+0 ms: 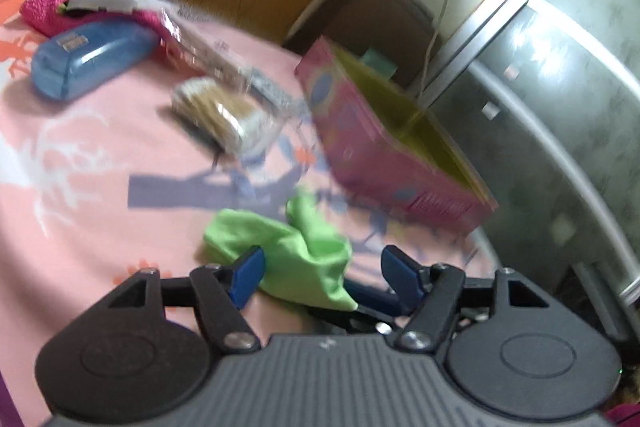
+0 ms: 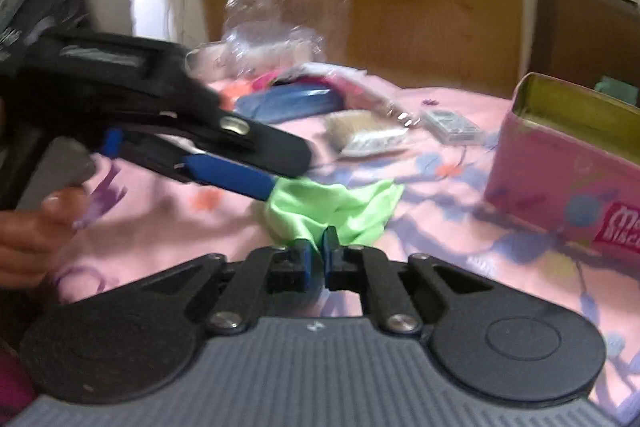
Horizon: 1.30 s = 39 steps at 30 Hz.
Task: Organize soft objects
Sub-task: 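Carry the green cloth into the pink tin and open the right gripper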
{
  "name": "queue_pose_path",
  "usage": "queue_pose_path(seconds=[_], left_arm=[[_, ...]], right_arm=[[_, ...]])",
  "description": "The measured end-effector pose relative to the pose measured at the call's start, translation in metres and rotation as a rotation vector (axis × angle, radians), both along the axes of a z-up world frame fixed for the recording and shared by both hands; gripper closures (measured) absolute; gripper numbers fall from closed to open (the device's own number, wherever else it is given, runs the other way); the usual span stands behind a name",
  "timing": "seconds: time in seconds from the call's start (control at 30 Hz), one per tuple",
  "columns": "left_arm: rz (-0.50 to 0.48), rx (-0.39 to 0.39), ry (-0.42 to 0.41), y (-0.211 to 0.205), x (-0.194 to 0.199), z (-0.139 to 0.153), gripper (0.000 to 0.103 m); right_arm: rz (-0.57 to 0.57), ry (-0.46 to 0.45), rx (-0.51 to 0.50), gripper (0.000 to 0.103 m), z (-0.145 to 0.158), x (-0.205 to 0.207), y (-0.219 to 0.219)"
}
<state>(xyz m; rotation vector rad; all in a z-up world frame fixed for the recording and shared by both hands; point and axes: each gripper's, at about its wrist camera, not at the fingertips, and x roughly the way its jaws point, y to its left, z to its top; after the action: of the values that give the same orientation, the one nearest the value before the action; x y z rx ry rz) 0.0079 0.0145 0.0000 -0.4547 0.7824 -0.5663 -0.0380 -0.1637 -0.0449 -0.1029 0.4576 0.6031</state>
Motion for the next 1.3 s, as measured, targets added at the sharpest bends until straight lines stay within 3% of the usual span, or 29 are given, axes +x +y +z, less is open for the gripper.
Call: queue_pose_path(seconds=[0.07,0.13,0.23,0.27,0.3,0.33,0.37,0.4,0.5,0.73,0.87,0.9,0.93,1.0,1.07,1.2,1.3], left_arm=[[0.007,0.023,0.004,-0.003,-0.002,-0.001,0.037],[0.016,0.03,0.007,-0.003,-0.001,0.001,0.037],[0.025,0.055,0.019,-0.007,0.002,-0.002,0.047],[0.024,0.061,0.025,-0.01,0.004,-0.004,0.051],[0.019,0.064,0.026,-0.014,0.004,-0.003,0.056],[0.001,0.058,0.027,-0.018,0.005,-0.001,0.059],[-0.003,0.062,0.01,-0.02,0.006,0.005,0.059],[-0.015,0.079,-0.008,-0.024,0.008,0.012,0.059],[-0.063,0.095,-0.089,-0.044,0.017,0.035,0.059],[-0.22,0.125,-0.336,-0.123,0.045,0.09,0.058],[-0.254,0.144,-0.369,-0.165,0.072,0.091,0.052],[-0.253,0.159,-0.357,-0.174,0.081,0.087,0.048],[-0.243,0.186,-0.333,-0.184,0.092,0.08,0.038],[-0.192,0.249,-0.297,-0.194,0.106,0.067,0.025],[-0.143,0.312,-0.262,-0.195,0.112,0.057,0.025],[-0.112,0.262,-0.295,-0.155,0.093,0.06,0.019],[-0.003,0.222,-0.321,-0.104,0.074,0.064,0.019]], right_arm=[[0.015,-0.015,-0.017,0.03,0.001,-0.006,-0.002],[0.018,-0.044,-0.02,0.019,0.005,-0.009,-0.004],[0.025,-0.063,0.004,0.025,0.009,-0.006,-0.008],[0.03,-0.039,-0.001,0.041,0.007,-0.001,-0.006],[0.035,-0.005,-0.003,0.051,0.003,0.005,-0.005],[0.046,0.042,0.0,0.08,-0.002,0.012,-0.004],[0.033,0.037,0.0,0.09,-0.003,0.013,-0.003],[0.04,0.03,0.008,0.091,0.0,0.013,-0.004],[0.0,0.006,0.073,0.092,0.005,0.012,-0.017],[-0.235,-0.298,0.109,0.092,0.039,-0.005,-0.06],[-0.369,-0.352,0.143,0.088,0.052,0.01,-0.092],[-0.397,-0.353,0.14,0.087,0.052,0.017,-0.098],[-0.418,-0.345,0.132,0.087,0.05,0.024,-0.103],[-0.469,-0.299,0.082,0.067,0.043,0.042,-0.11],[-0.527,-0.234,0.026,0.04,0.034,0.059,-0.114],[-0.588,-0.22,0.066,0.033,0.029,0.054,-0.129],[-0.593,-0.264,0.074,0.033,0.032,0.04,-0.132]])
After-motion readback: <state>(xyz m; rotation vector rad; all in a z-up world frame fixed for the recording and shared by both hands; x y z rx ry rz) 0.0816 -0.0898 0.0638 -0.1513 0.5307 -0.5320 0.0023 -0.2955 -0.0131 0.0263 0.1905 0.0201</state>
